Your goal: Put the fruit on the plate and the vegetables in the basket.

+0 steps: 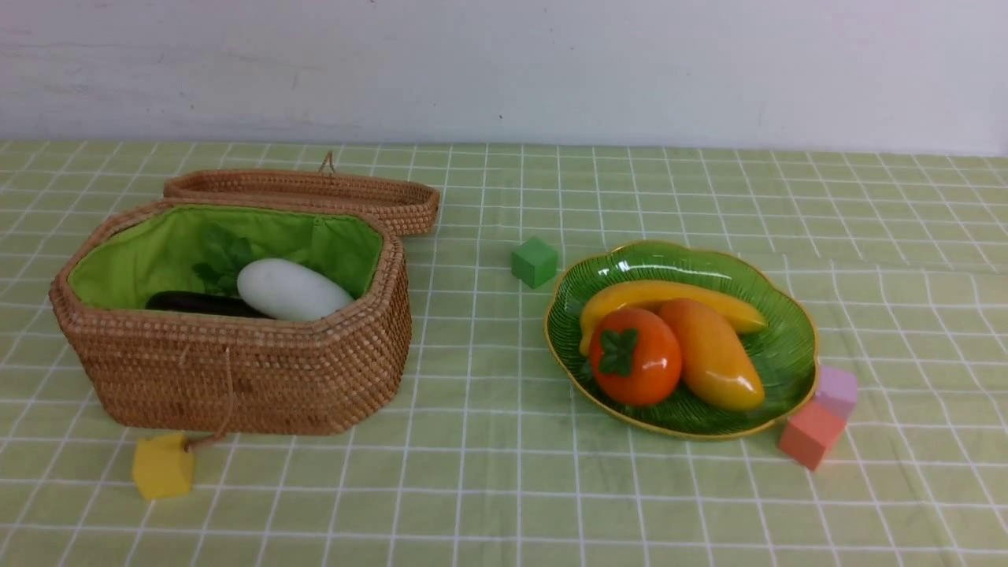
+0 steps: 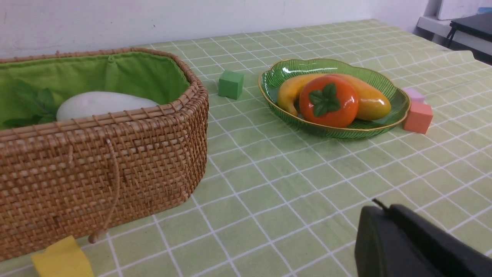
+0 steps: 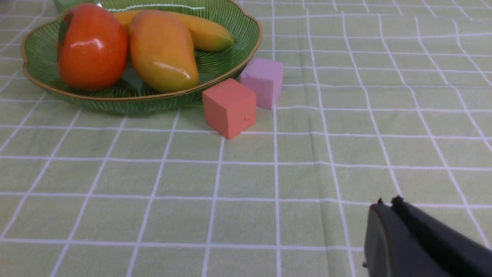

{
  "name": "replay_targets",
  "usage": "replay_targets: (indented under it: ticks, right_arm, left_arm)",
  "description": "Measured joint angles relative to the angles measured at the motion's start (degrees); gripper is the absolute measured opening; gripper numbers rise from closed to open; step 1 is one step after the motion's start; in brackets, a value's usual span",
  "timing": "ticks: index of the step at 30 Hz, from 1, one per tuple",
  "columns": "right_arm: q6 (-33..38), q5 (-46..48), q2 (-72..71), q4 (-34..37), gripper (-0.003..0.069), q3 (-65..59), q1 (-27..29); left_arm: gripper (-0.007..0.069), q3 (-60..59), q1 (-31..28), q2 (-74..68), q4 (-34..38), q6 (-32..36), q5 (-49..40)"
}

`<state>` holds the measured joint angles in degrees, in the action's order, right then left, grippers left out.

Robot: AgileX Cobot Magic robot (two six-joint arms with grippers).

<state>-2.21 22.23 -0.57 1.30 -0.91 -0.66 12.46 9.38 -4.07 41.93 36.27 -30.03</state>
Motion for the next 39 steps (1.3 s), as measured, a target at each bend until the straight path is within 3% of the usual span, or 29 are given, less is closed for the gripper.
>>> replay_targets:
  ticks: [19,22,24,26,28,30,34,39]
  right_arm:
    - [0.0,0.0,0.0,0.0,0.0015,0.0,0.0]
    - [0.1,0.0,0.0,0.0,0.0015,0.0,0.0]
    - [0.1,0.0,0.0,0.0,0.0015,0.0,0.0]
    - [0.1,0.0,0.0,0.0,0.0015,0.0,0.0]
    - [0.1,0.0,0.0,0.0,0.0015,0.0,0.0]
    - [0.1,0.0,0.0,0.0,0.0017,0.0,0.0]
    - [0.1,0.0,0.0,0.0,0.0021,0.0,0.0]
    - [0.1,0.0,0.0,0.0,0.0021,0.0,0.0]
  left_arm:
    - [0.0005,-0.7,0.0,0.0,-0.5,-0.3,2.3]
    - [-0.0013,-2.9,-1.3,1.1,-6.3,-8.2,11.0]
    - [-0.0013,-4.8,-4.2,3.2,-13.5,-18.9,16.4]
    - [-0.0013,-6.4,-6.0,4.3,-19.6,-24.6,18.9]
    - [-0.0013,-9.9,-8.2,4.7,-29.8,-34.9,20.5]
    - [-0.0013,-12.8,-9.2,4.7,-35.3,-42.4,20.1]
    - [-0.0013,-14.1,-9.3,4.7,-38.7,-50.3,11.2]
    - [-0.0013,-14.2,-9.3,4.7,-38.8,-52.1,7.9]
